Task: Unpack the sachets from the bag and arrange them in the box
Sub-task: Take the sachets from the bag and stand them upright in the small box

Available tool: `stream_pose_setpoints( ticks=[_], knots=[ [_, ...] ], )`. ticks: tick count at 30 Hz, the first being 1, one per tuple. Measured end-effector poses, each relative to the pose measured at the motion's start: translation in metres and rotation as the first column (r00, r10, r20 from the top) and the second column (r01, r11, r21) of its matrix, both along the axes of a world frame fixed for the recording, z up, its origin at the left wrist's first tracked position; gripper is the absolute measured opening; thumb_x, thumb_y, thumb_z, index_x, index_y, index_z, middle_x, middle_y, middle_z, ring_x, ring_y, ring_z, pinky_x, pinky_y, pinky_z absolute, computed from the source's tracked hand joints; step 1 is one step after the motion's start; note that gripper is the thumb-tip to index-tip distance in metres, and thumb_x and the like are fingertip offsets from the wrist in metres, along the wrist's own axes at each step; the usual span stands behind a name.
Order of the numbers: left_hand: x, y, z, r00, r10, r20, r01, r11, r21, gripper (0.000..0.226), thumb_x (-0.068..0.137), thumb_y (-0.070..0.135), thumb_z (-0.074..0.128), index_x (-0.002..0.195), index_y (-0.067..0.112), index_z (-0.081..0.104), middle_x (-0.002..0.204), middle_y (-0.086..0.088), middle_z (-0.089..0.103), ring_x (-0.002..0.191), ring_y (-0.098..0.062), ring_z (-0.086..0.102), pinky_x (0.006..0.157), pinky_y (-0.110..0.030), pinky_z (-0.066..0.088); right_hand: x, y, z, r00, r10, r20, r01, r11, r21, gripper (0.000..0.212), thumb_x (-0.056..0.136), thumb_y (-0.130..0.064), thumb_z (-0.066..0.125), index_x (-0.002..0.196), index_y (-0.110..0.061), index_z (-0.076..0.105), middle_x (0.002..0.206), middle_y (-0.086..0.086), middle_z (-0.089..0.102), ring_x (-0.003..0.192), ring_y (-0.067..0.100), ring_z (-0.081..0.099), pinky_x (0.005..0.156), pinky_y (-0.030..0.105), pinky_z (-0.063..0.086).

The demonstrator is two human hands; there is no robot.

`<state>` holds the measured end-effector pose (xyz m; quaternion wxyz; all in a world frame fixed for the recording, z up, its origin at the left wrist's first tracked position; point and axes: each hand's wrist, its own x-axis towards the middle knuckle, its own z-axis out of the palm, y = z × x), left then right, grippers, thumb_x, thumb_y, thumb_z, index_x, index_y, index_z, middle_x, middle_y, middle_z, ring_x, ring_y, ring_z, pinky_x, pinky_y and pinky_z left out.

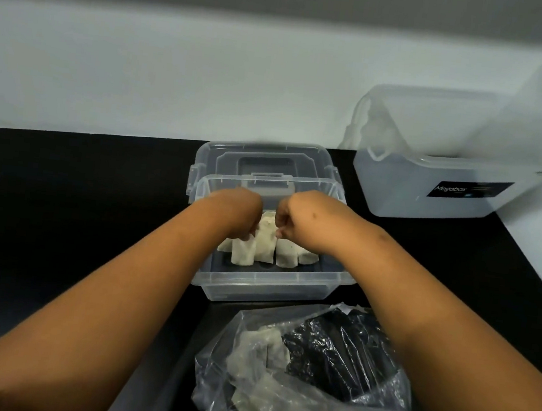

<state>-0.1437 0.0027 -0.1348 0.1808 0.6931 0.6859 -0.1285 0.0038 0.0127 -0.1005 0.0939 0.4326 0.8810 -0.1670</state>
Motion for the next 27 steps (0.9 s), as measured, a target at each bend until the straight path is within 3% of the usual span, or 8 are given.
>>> stream_pose_setpoints(
  ticks=[5, 17, 22, 27],
  knots=[
    [0.001, -0.003, -0.003, 0.997, 0.059, -0.041, -0.056, 0.996, 0.070, 0.018, 0.082, 0.018, 0.071, 0.099, 0.013, 0.067, 0.097, -0.005, 0.065, 0.091, -0.023, 0.063, 0.089, -0.039, 0.052, 0.013, -0.008, 0.000, 0.997, -0.019, -0.079, 0.018, 1.000, -0.005, 0.015, 0.089, -0.031, 0.065, 0.099, -0.019, 0.067, 0.094, -0.001, 0.067, 0.085, 0.019, 0.063, 0.080, 0.038, 0.054],
    [0.012, -0.037, 0.046, 0.981, 0.187, -0.042, -0.161, 0.923, 0.349, 0.012, 0.087, 0.014, 0.064, 0.098, 0.017, 0.068, 0.090, -0.004, 0.065, 0.079, -0.022, 0.063, 0.078, -0.038, 0.057, 0.041, -0.034, 0.015, 0.976, 0.056, -0.211, -0.042, 0.997, 0.072, 0.018, 0.089, -0.033, 0.065, 0.100, -0.019, 0.069, 0.098, -0.002, 0.070, 0.090, 0.016, 0.063, 0.081, 0.036, 0.053],
    [0.035, -0.081, 0.066, 0.990, 0.141, 0.019, -0.132, 0.865, 0.484, 0.013, 0.092, 0.022, 0.057, 0.099, 0.017, 0.067, 0.092, -0.005, 0.067, 0.077, -0.023, 0.063, 0.070, -0.037, 0.056, 0.064, -0.053, 0.023, 0.951, 0.076, -0.298, -0.068, 0.997, 0.038, 0.016, 0.088, -0.034, 0.067, 0.095, -0.021, 0.071, 0.093, -0.006, 0.071, 0.086, 0.010, 0.065, 0.079, 0.032, 0.054],
    [0.057, -0.133, 0.072, 0.988, -0.035, 0.148, -0.064, 0.789, 0.611, 0.020, 0.093, 0.019, 0.050, 0.105, 0.021, 0.067, 0.102, 0.002, 0.064, 0.089, -0.019, 0.061, 0.076, -0.038, 0.053, 0.095, -0.078, 0.023, 0.934, 0.050, -0.353, -0.086, 0.993, -0.087, 0.014, 0.088, -0.035, 0.067, 0.091, -0.022, 0.071, 0.083, -0.010, 0.067, 0.063, -0.013, 0.059, 0.059, 0.012, 0.043]
  ],
)
